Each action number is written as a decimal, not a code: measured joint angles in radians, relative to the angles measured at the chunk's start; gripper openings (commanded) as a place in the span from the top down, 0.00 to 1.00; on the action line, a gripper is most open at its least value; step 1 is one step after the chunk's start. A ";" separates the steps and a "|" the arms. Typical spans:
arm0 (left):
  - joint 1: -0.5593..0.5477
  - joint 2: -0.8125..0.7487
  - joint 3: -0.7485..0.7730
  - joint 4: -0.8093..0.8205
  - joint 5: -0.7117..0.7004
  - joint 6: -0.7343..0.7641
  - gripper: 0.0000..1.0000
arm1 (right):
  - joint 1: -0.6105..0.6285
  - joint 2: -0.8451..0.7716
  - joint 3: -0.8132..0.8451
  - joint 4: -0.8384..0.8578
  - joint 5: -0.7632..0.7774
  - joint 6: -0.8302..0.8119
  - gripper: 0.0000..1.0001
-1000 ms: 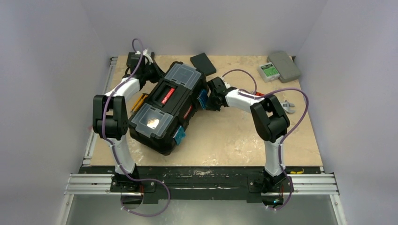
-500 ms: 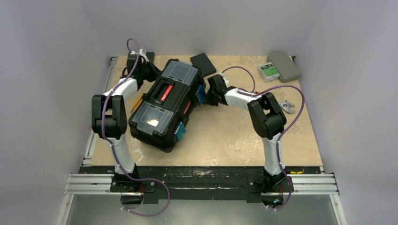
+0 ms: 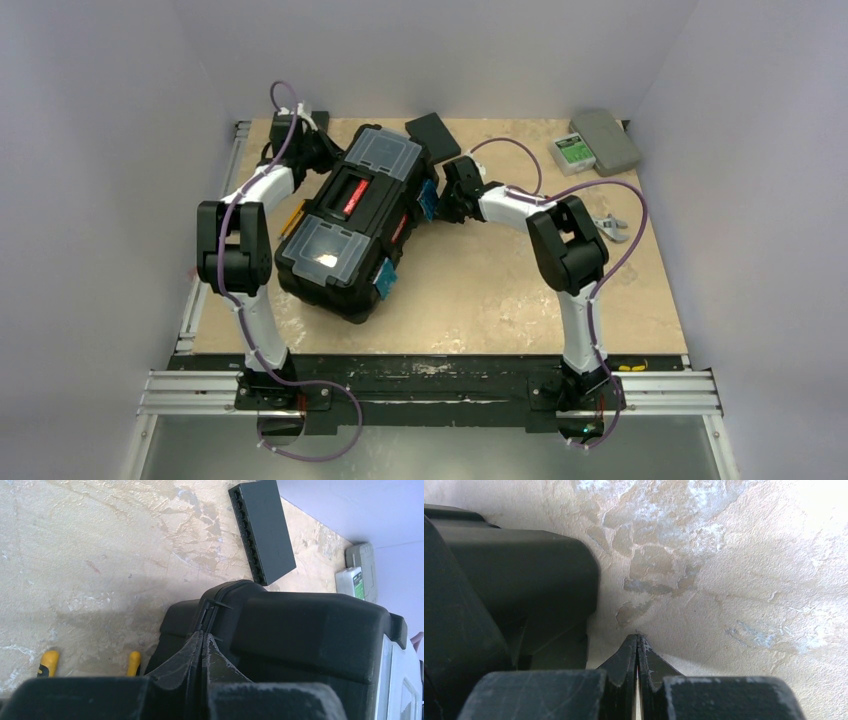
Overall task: Pack the tool kit
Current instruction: Close the toolbox at the center of the board.
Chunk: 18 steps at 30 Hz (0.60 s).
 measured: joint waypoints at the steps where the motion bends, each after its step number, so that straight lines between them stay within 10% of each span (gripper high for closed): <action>1: 0.000 0.000 -0.001 0.000 -0.002 -0.003 1.00 | -0.001 0.002 0.003 -0.003 -0.001 -0.001 1.00; 18: -0.052 -0.022 -0.123 0.196 -0.122 -0.237 1.00 | 0.000 0.006 0.010 0.027 0.008 -0.005 1.00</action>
